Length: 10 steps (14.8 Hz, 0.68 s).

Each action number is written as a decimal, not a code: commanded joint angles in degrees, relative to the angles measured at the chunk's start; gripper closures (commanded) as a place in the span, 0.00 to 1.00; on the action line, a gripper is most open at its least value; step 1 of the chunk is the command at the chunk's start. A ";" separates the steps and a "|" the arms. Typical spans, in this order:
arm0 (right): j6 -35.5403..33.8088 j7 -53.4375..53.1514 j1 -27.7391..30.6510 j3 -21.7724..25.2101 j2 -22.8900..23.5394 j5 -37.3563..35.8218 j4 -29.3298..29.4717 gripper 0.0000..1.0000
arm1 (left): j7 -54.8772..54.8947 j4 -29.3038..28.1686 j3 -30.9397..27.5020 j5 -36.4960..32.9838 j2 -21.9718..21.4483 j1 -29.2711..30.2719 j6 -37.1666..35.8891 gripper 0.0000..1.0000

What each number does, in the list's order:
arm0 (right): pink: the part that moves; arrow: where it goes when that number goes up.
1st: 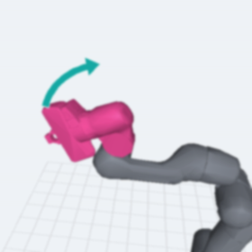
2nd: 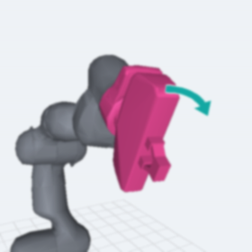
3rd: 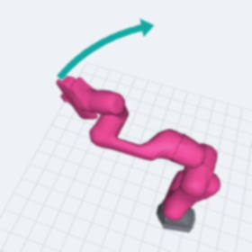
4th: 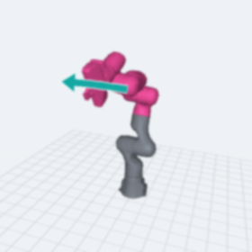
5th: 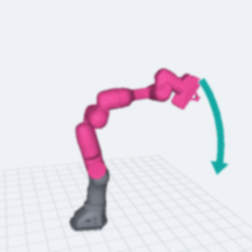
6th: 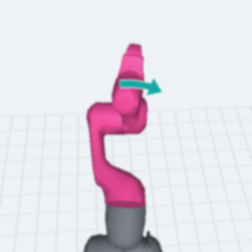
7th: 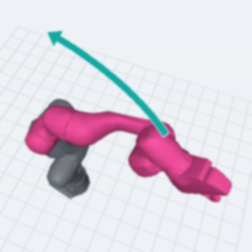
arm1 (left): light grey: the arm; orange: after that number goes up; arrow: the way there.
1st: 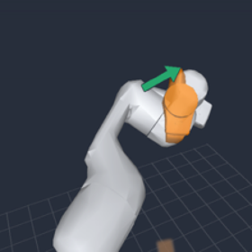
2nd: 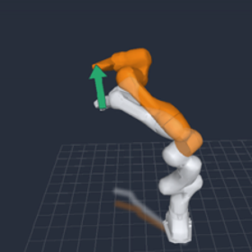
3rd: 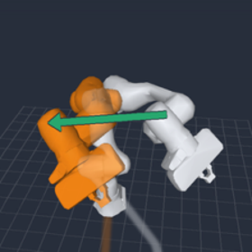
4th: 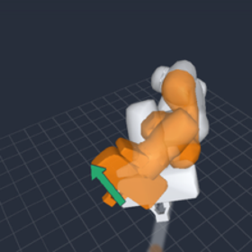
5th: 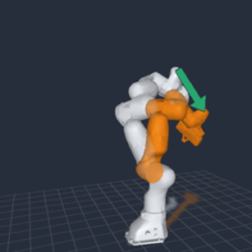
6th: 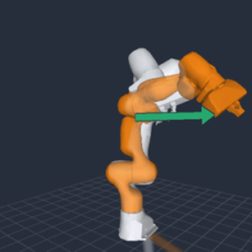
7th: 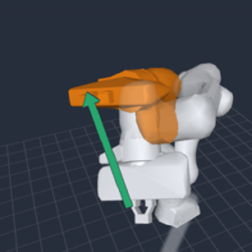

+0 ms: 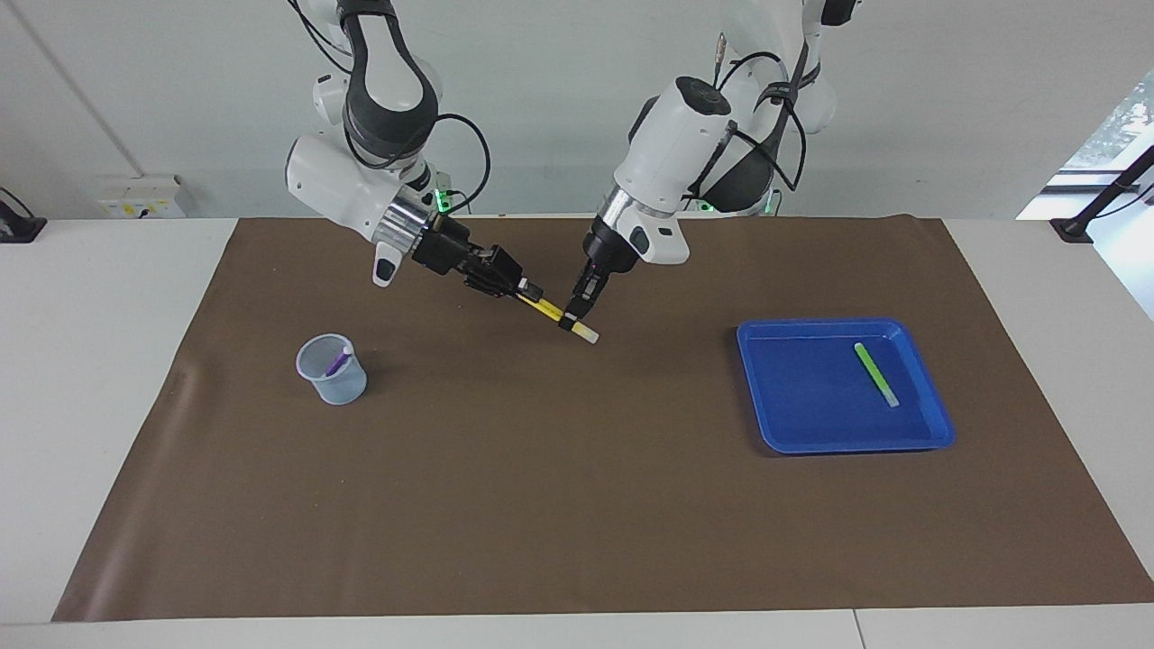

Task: Transfer and insert pens with both arms
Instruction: 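Open the left gripper while the right gripper pulls the yellow pen away, then insert the yellow pen into the clear cup with the right gripper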

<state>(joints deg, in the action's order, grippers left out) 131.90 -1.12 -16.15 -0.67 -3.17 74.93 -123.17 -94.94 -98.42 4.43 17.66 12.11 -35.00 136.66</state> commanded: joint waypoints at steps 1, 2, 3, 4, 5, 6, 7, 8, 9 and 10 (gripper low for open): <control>0.64 1.30 0.41 -0.29 -1.31 1.54 -0.66 1.00 | 0.72 -0.37 -0.73 0.27 0.20 -1.30 0.01 1.00; 0.64 1.21 0.50 -0.29 -1.31 1.45 -0.66 1.00 | 3.07 -0.28 -0.73 -0.34 0.20 -0.87 -0.08 0.38; 0.64 1.21 0.41 -0.21 -1.31 1.45 -0.66 1.00 | 7.10 -0.37 -0.82 -1.82 0.02 -0.69 -0.43 0.00; 0.55 1.21 0.41 -0.21 -1.31 1.45 -0.66 1.00 | 10.10 -0.37 -0.82 -2.54 -0.41 -0.51 -1.30 0.00; 0.29 1.38 0.50 -0.21 -1.23 1.28 -0.49 1.00 | 12.04 -0.11 -1.26 -2.72 -0.50 -0.16 -2.35 0.00; -0.32 1.56 0.67 -0.03 -1.05 0.23 -0.14 1.00 | 13.54 0.07 -1.44 -2.72 -0.68 0.54 -2.97 0.00; -1.98 1.47 1.63 0.06 -0.96 -2.65 0.21 1.00 | 14.69 -0.19 -1.44 -2.72 -1.12 1.76 -3.76 0.00; -5.13 1.47 3.47 0.06 -0.96 -8.51 1.17 1.00 | 17.83 -0.19 -1.52 -2.98 -1.21 2.90 -4.99 0.00; -8.82 1.30 5.58 0.06 -0.96 -15.01 2.49 1.00 | 21.86 -0.28 -1.44 -3.16 -1.30 4.31 -6.57 0.00; -13.03 1.47 8.38 0.06 -0.96 -23.34 4.24 1.00 | 27.04 -0.89 -1.52 -3.16 -1.82 5.98 -8.84 0.00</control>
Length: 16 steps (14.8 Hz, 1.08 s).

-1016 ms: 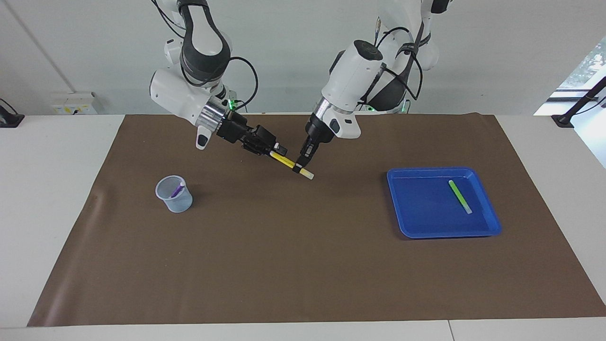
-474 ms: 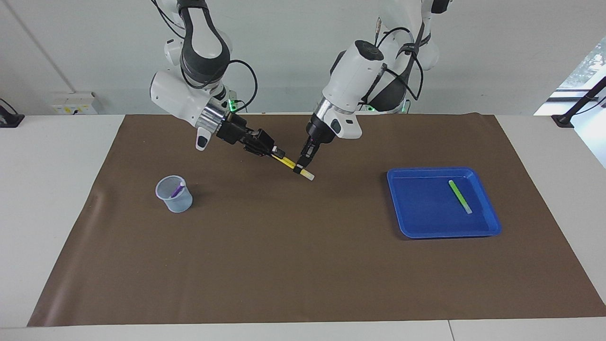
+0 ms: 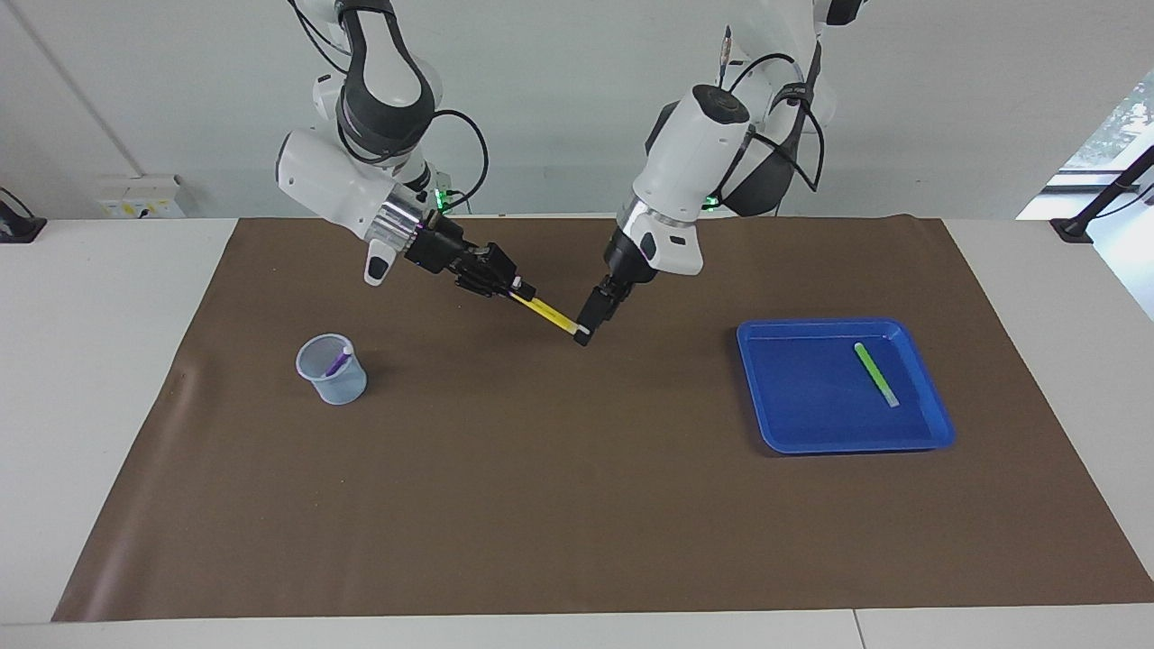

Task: Transfer and insert pens with both arms
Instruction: 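Insert the yellow pen into the clear cup with the right gripper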

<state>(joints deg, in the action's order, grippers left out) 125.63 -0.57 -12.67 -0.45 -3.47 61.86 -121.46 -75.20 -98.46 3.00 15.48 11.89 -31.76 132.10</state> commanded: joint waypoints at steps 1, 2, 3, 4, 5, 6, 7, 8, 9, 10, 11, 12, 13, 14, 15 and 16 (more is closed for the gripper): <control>-10.20 1.35 7.11 -0.17 -0.66 -17.31 4.54 1.00 | 11.79 -2.42 -0.10 -1.06 -2.21 4.24 -5.35 0.00; -13.88 2.40 8.88 -0.17 -0.49 -23.91 7.17 1.00 | 16.70 -4.61 -0.10 -1.06 -3.18 6.43 -5.36 0.00; -17.58 5.11 10.37 -0.08 -0.23 -29.54 10.16 1.00 | 22.32 -7.24 -0.10 -1.24 -4.23 8.71 -5.10 0.00; -20.66 7.66 11.78 -0.08 -0.05 -34.65 12.62 1.00 | 28.21 -9.27 -0.10 -1.59 -5.20 10.99 -5.18 0.00; -22.60 10.38 13.10 -0.08 0.04 -41.05 14.65 1.00 | 34.70 -11.64 -0.10 -1.76 -6.08 13.98 -5.01 0.00; -23.67 13.98 13.72 -0.08 0.47 -46.77 16.24 1.00 | 39.73 -13.14 -0.10 -1.85 -6.52 16.53 -4.84 0.00; -24.72 18.37 14.34 0.01 0.83 -51.70 17.56 1.00 | 44.91 -14.03 -0.10 -2.03 -6.53 19.34 -4.83 0.00; -24.65 21.98 14.52 0.01 0.92 -56.36 17.75 1.00 | 49.58 -14.65 -0.10 -2.99 -6.09 21.98 -4.83 0.00; -23.95 24.88 14.78 0.01 0.83 -60.50 16.96 1.00 | 52.93 -15.52 -0.10 -4.39 -6.00 23.92 -4.66 0.00; -22.29 27.70 15.48 0.01 0.22 -63.84 15.48 1.00 | 56.36 -15.97 -0.10 -6.23 -5.91 26.29 -4.66 0.00; -20.36 29.12 15.83 0.01 -0.22 -64.92 13.55 1.00 | 59.26 -16.23 -0.10 -7.38 -5.74 28.05 -4.57 0.00; -18.42 29.74 16.71 0.01 -0.66 -65.02 11.44 1.00 | 63.03 -16.23 -0.10 -7.91 -5.56 29.81 -4.66 0.00; -17.01 29.92 17.50 0.01 -0.75 -65.02 9.51 1.00 | 66.72 -16.23 -0.10 -7.92 -5.30 31.65 -4.57 0.00; -15.69 30.01 17.77 0.01 -0.58 -65.02 8.53 1.00 | 70.07 -16.49 -0.10 -8.01 -5.12 33.06 -4.48 0.00; -14.90 30.10 18.20 0.01 -0.23 -65.02 7.82 1.00 | 73.06 -16.67 -0.10 -8.01 -4.68 34.38 -4.13 0.00; -14.71 30.01 18.30 0.01 0.04 -65.02 7.29 1.00 | 76.22 -16.85 -0.10 -8.96 -4.51 36.40 -3.70 0.00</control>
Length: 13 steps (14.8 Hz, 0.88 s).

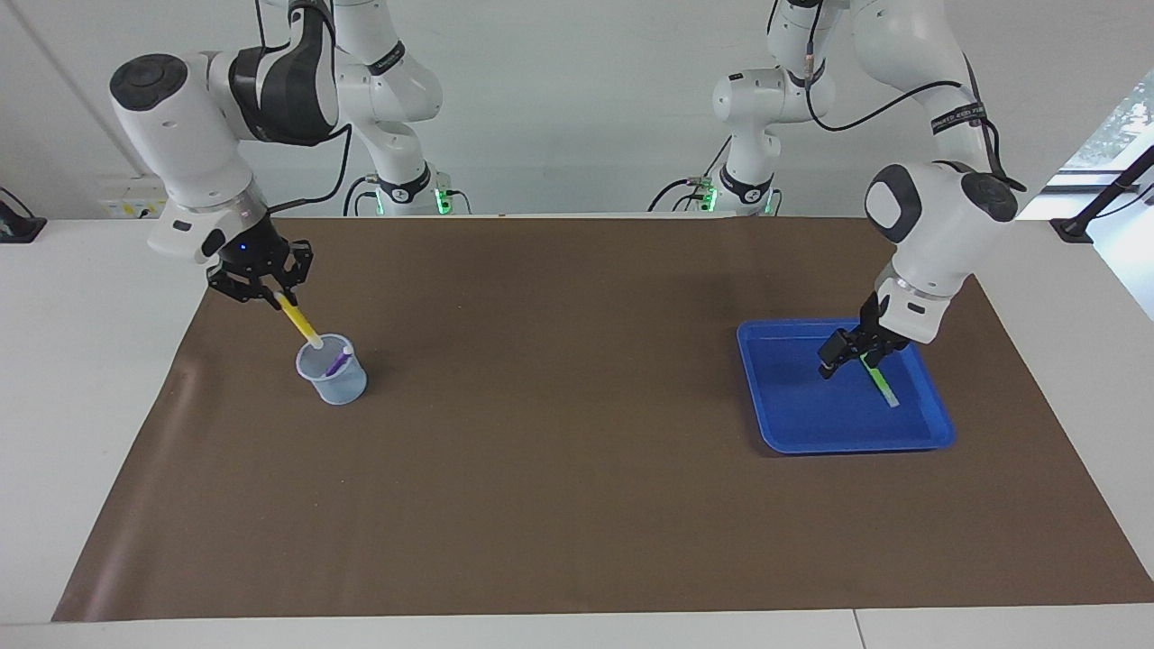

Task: Transfer and insert pens with both arms
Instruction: 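Insert the yellow pen into the clear cup with the right gripper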

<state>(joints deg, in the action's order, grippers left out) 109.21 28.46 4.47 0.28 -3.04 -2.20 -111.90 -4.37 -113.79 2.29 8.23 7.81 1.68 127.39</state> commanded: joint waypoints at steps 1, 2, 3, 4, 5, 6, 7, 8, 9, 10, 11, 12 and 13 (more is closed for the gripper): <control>2.49 0.98 1.16 -0.72 -0.30 -0.96 -3.14 1.00 | 7.60 -1.79 0.61 -4.08 -0.26 3.93 1.28 0.00; 3.80 0.98 1.16 -0.72 -0.30 -0.96 -4.54 1.00 | 8.76 -2.05 0.61 -5.58 0.35 4.81 1.28 0.00; 4.77 0.89 1.16 -0.72 -0.39 -0.96 -5.25 1.00 | 9.20 -2.23 0.70 -6.21 1.14 5.60 1.46 0.00; 4.78 0.81 1.16 -0.72 -0.39 -0.96 -5.35 1.00 | 9.30 -2.40 0.61 -6.30 1.67 5.70 2.24 0.00; 4.78 0.81 1.07 -0.72 -0.39 -0.96 -5.35 0.87 | 9.38 -2.75 0.61 -6.30 2.37 5.87 3.03 0.00; 4.78 0.81 1.07 -0.81 -0.39 -0.87 -5.35 0.70 | 9.38 -2.93 0.61 -6.39 2.56 6.48 3.21 0.01; 4.69 0.54 1.07 -0.81 -0.39 -0.35 -5.26 0.37 | 9.91 -3.10 0.61 -6.48 3.25 6.92 3.48 0.03; 4.52 0.54 1.07 -0.81 -0.30 0.00 -5.17 0.16 | 11.39 -3.19 0.61 -6.48 4.22 7.36 4.00 0.04; 3.91 0.54 0.98 -0.90 -0.13 1.05 -4.65 0.00 | 12.10 -3.37 0.61 -6.48 4.92 7.89 5.05 0.05; 3.47 0.54 0.81 -0.90 -0.13 2.89 -3.95 0.00 | 12.20 -3.37 0.61 -6.48 5.89 8.42 6.11 0.05; 2.42 0.54 0.80 -0.90 -0.13 4.91 -2.99 0.00 | 12.20 -3.37 0.61 -6.48 6.51 8.60 6.64 0.05; 0.32 0.45 0.72 -0.90 -0.13 8.49 -1.32 0.00 | 12.20 -3.46 0.61 -6.48 6.86 8.77 7.17 0.07; -1.44 0.37 0.63 -0.90 -0.21 12.88 -0.18 0.00 | 12.20 -3.89 0.61 -6.48 7.04 9.12 7.43 0.08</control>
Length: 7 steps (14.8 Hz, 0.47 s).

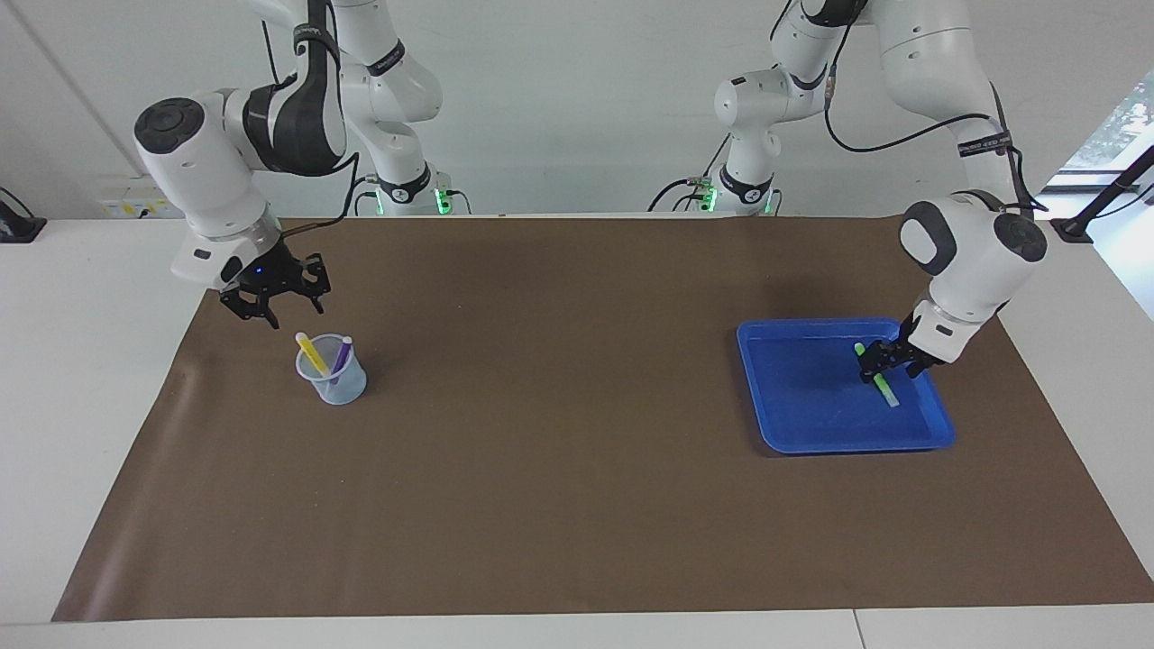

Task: Transfer and insert pens with both arms
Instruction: 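Grasp the green pen with the left gripper while the right gripper withdraws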

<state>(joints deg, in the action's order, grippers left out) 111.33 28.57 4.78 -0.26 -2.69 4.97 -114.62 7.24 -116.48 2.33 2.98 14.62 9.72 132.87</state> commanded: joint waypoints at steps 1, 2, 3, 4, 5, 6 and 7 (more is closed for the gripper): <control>-4.62 -0.27 0.32 -0.36 -0.65 11.06 3.16 0.00 | 0.59 -1.98 0.57 -1.22 0.23 1.18 2.48 0.09; -5.33 -1.93 0.14 -0.36 -0.82 16.33 3.17 0.00 | 0.59 -3.04 0.57 -1.22 0.15 1.18 3.44 0.10; -5.86 -5.34 -0.03 -0.62 -0.91 21.34 3.17 0.00 | 0.59 -4.00 0.57 -1.22 0.15 1.18 4.49 0.18; -6.04 -9.37 -0.21 -1.23 -1.00 25.66 3.26 0.00 | 0.50 -4.71 0.57 -1.22 0.06 1.18 4.77 0.32; -5.43 -14.03 -1.43 -2.98 -1.09 30.57 3.26 0.00 | 0.50 -5.33 0.57 -1.22 0.06 1.18 4.86 0.50; -4.64 -18.51 -2.31 -3.52 -1.17 33.84 3.26 0.00 | 0.41 -5.85 0.57 -1.22 -0.03 1.18 4.86 0.69; -3.15 -23.43 -4.06 -3.78 -1.09 36.74 3.26 0.00 | 0.32 -5.77 0.57 -1.22 -0.03 1.18 4.68 0.97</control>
<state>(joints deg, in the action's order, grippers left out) 106.45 13.39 2.84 -2.96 -3.45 36.77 -111.33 7.41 -119.89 2.30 2.73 15.13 10.26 136.19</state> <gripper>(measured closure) 0.000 0.502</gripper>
